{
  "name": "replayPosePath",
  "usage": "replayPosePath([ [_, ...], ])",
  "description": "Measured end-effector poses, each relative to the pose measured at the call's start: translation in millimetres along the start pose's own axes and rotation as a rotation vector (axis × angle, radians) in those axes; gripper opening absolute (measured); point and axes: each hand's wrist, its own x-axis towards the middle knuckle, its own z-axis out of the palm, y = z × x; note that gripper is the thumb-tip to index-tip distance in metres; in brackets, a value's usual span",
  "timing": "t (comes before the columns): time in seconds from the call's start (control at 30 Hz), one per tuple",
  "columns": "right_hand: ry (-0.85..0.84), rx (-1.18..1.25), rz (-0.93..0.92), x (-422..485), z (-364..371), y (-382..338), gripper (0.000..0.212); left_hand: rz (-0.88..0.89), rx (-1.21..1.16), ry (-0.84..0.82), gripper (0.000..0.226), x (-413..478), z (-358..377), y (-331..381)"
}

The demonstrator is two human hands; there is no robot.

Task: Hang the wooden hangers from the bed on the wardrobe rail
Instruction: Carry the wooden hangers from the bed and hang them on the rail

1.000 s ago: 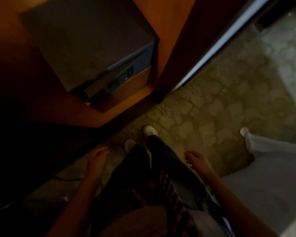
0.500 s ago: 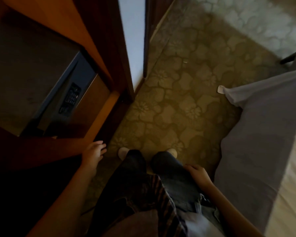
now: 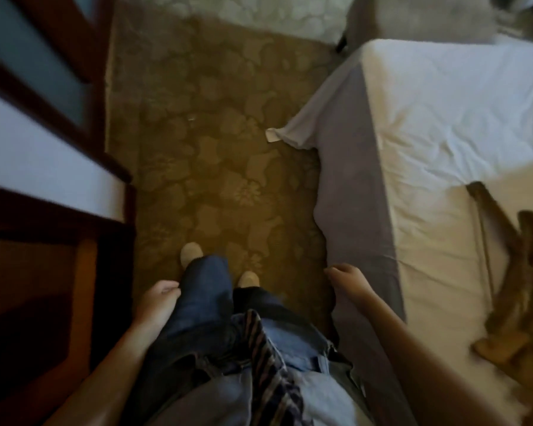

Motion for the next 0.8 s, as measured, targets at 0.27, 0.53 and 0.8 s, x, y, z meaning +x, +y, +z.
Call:
replayPosePath([
  [0.27, 0.121, 0.305, 0.211, 11.1, -8.8, 11.4, 0.042, 0.213, 0.443, -0.189, 0.026, 73.1, 52.9, 159.1],
  [0.53, 0.287, 0.862, 0.504, -16.1, 27.1, -8.2, 0.042, 0.477, 0.835, -0.422, 0.027, 98.6, 158.7, 328.0],
  [0.8, 0.465, 1.296, 0.702, -35.3, 40.1, 7.1, 0.040, 0.608, 1.114, -0.653, 0.029, 35.4, 276.9, 371.1],
])
